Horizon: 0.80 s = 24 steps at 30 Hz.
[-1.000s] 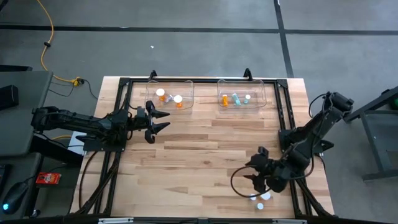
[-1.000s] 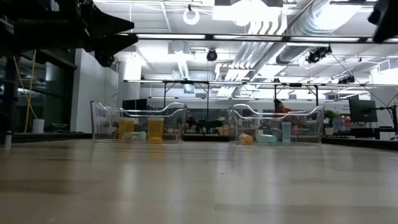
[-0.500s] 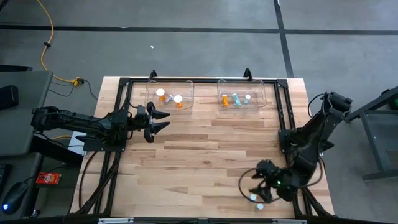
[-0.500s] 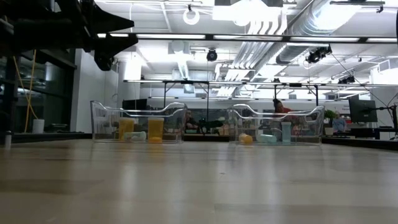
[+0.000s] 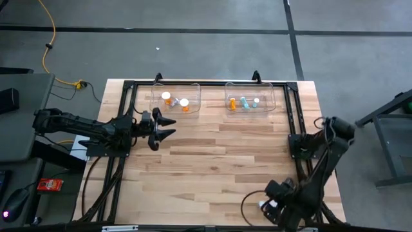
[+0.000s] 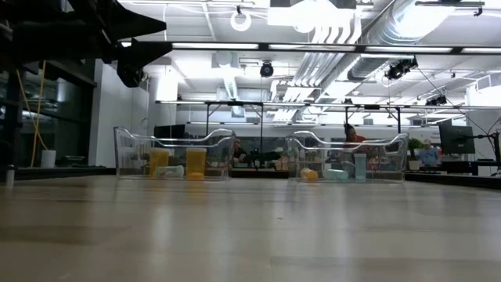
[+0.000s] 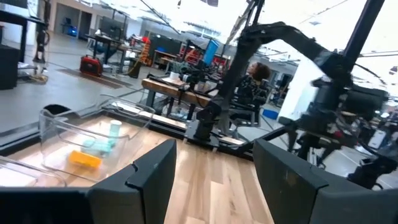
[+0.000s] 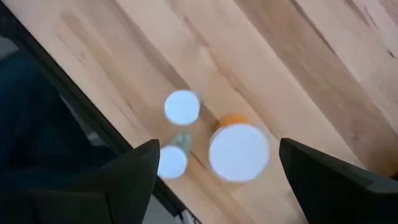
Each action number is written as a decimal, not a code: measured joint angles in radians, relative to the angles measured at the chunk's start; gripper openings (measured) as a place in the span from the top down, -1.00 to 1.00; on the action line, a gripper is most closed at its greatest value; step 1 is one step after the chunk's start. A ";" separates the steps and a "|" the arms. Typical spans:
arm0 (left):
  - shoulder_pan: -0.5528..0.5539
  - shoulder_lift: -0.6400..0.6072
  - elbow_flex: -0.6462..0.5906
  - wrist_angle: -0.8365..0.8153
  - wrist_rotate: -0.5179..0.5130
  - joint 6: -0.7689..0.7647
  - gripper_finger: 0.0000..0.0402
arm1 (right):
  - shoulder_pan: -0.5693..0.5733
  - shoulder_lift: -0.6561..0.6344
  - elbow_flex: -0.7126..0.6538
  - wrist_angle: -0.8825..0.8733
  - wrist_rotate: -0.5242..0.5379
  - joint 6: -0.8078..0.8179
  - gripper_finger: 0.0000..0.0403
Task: Pick and place medicine bottles into bin by pill shape (circle, oval)
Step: Put the orange capsule bottle into the left transparent bin
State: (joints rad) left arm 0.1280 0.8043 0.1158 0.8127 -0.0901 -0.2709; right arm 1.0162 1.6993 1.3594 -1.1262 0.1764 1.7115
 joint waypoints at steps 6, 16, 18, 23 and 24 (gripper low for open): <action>0.000 0.000 0.000 0.000 -0.001 0.001 -0.01 | 0.006 0.116 0.141 -0.099 -0.047 0.003 -0.60; 0.000 0.000 0.000 0.000 -0.001 -0.006 -0.01 | -0.008 0.158 0.111 -0.132 -0.096 0.039 -0.60; 0.000 0.000 0.000 0.000 -0.001 -0.006 -0.01 | -0.009 0.157 0.103 -0.120 -0.102 0.042 -0.60; 0.000 0.000 0.000 0.000 -0.001 -0.006 -0.01 | -0.008 0.158 0.044 -0.029 -0.160 0.069 -0.60; 0.000 0.000 0.000 0.000 -0.001 -0.006 -0.01 | -0.008 0.158 0.032 -0.010 -0.162 0.068 -0.60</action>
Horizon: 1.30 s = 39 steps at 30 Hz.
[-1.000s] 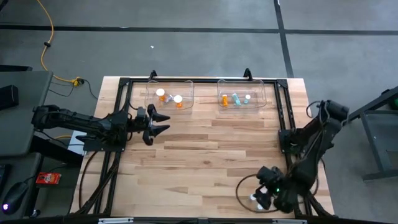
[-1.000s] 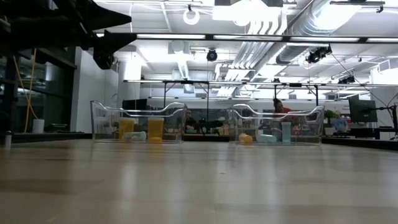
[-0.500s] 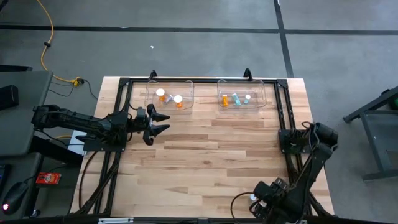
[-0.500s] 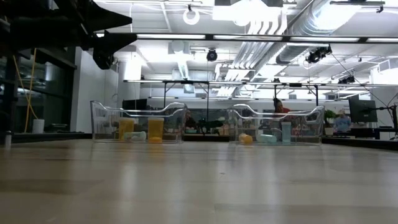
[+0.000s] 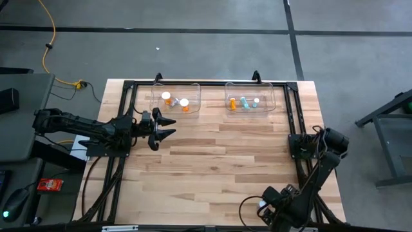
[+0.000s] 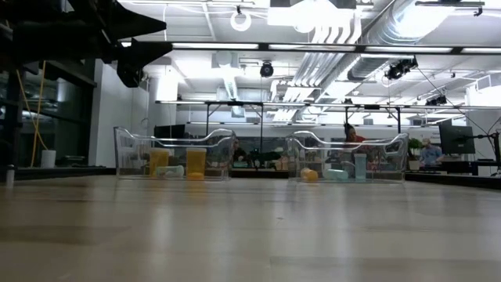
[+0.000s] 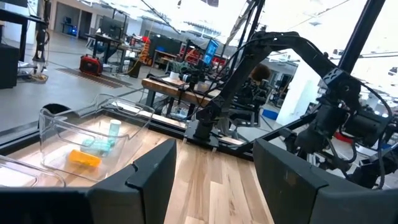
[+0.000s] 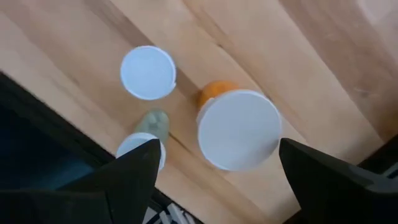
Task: Pick and place medicine bottles into bin by pill shape (circle, oval)
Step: Put the orange capsule bottle into the left transparent bin
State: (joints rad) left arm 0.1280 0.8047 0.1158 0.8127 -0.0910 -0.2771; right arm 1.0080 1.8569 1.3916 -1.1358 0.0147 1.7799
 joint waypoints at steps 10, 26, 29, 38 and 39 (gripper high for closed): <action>0.000 0.000 0.000 0.000 0.000 0.000 -0.01 | -0.001 0.000 -0.022 -0.009 0.017 0.004 -0.60; 0.000 0.000 0.000 0.000 0.001 0.000 -0.01 | 0.000 0.001 -0.022 0.009 0.026 0.000 -0.60; 0.000 0.000 0.000 0.000 0.001 0.000 -0.01 | 0.000 0.001 -0.022 0.009 0.026 0.001 -0.60; 0.000 0.000 0.000 0.000 0.002 0.000 -0.01 | 0.000 0.002 -0.021 0.010 0.028 0.037 -0.60; 0.000 0.000 0.000 0.000 0.003 0.000 -0.01 | 0.000 0.002 -0.021 0.010 0.028 0.038 -0.60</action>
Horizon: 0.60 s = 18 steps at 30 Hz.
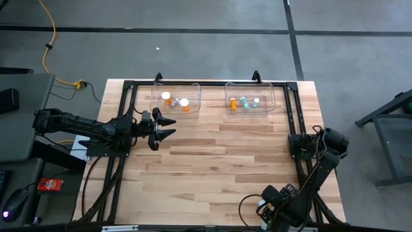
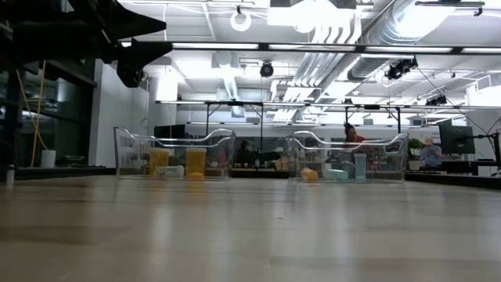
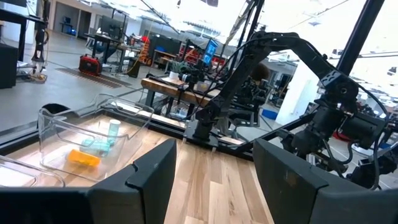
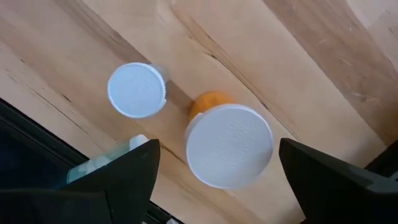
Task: Pick and place medicine bottles into bin by pill shape (circle, oval)
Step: Put the orange capsule bottle into the left transparent bin
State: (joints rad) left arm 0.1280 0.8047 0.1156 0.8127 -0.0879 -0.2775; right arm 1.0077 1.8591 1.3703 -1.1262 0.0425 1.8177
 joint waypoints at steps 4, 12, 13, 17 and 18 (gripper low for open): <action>0.000 0.000 0.000 0.000 0.000 0.000 -0.01 | -0.002 0.001 -0.035 0.050 -0.028 0.000 -0.60; 0.000 0.000 0.000 0.000 0.000 0.000 -0.01 | -0.004 0.001 -0.058 0.058 -0.046 -0.001 -0.37; 0.000 0.000 0.000 0.000 0.000 0.000 -0.01 | -0.004 0.001 -0.058 0.057 -0.038 -0.001 -0.33; 0.000 0.000 0.000 0.000 0.000 0.000 -0.01 | -0.005 0.001 -0.058 0.038 -0.016 -0.004 -0.18; 0.000 0.000 0.000 0.000 0.000 0.000 -0.01 | -0.005 0.001 -0.058 0.035 -0.016 -0.004 -0.15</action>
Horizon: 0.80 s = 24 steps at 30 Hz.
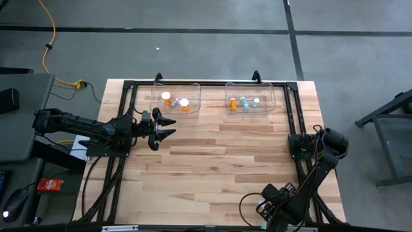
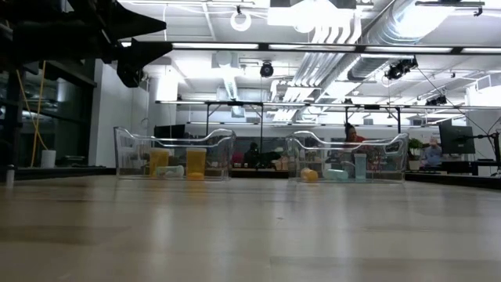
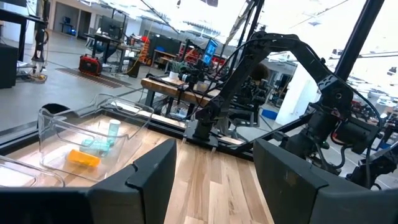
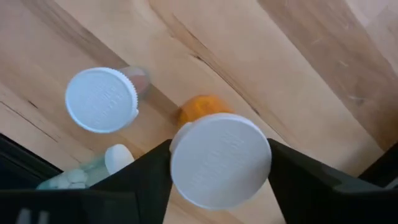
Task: Pick and place medicine bottles into bin by pill shape (circle, oval)
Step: Put the orange capsule bottle into the left transparent bin
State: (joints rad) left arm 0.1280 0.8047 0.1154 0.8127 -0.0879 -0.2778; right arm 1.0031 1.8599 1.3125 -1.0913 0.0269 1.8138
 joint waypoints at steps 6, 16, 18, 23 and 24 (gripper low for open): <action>0.000 0.000 0.000 0.000 -0.001 0.000 -0.01 | -0.001 0.000 0.027 -0.073 -0.002 -0.040 0.01; 0.000 0.000 0.000 0.001 -0.003 -0.009 -0.01 | -0.053 -0.127 0.143 -0.421 0.341 -0.089 0.06; 0.000 0.000 0.000 0.004 -0.002 -0.011 -0.01 | -0.086 -0.157 0.122 -0.419 0.443 -0.142 0.06; -0.024 0.002 0.000 0.022 -0.003 -0.029 -0.01 | -0.232 -0.193 0.058 -0.255 0.643 -0.425 0.07; -0.035 0.007 0.000 0.023 -0.002 -0.025 -0.01 | -0.270 -0.194 0.048 -0.195 0.664 -0.506 0.07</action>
State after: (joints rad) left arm 0.0930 0.8119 0.1154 0.8360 -0.0902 -0.3024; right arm 0.7330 1.6654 1.3605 -1.2866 0.6913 1.3083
